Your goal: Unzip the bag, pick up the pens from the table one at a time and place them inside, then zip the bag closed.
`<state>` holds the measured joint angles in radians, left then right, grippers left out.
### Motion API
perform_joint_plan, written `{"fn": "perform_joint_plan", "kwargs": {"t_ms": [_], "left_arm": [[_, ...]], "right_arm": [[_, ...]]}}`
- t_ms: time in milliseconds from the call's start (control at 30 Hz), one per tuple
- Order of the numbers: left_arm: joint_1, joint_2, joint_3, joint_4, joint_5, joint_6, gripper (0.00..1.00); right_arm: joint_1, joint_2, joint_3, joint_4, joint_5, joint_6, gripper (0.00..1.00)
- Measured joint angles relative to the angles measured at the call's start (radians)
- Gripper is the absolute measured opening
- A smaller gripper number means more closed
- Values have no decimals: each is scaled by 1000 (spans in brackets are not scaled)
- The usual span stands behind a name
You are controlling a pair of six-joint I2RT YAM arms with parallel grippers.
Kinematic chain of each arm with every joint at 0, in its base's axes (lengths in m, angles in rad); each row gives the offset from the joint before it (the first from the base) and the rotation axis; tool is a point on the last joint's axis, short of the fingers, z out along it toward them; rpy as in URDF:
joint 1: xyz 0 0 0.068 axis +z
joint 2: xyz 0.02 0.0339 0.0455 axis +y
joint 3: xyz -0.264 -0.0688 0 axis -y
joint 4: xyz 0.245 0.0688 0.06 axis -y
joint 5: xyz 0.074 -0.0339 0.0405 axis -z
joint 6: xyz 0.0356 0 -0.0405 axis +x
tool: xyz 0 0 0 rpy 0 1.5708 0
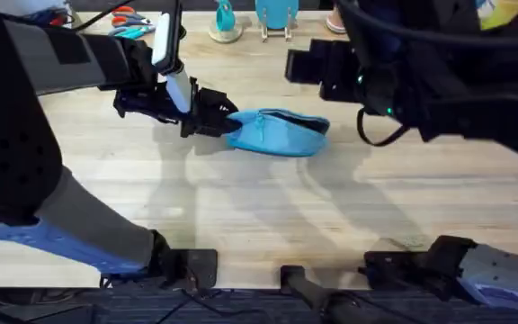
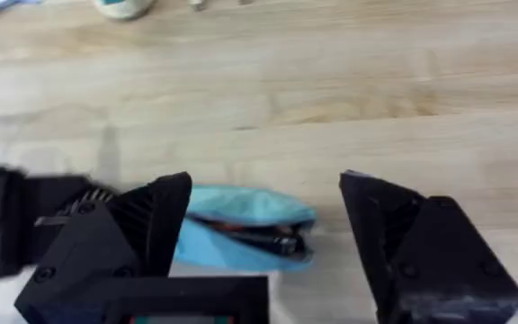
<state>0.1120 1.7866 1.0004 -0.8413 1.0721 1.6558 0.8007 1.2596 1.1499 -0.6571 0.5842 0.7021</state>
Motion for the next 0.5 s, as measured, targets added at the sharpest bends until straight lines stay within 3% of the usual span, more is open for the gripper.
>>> {"fn": "perform_joint_plan", "kwargs": {"t_ms": [333, 500], "left_arm": [[0, 0, 0, 0, 0, 0, 41], [0, 0, 0, 0, 0, 0, 41]], "right_arm": [[203, -19, 0, -10, -1, -68, 996], [256, -19, 0, -10, -1, -82, 996]]}}
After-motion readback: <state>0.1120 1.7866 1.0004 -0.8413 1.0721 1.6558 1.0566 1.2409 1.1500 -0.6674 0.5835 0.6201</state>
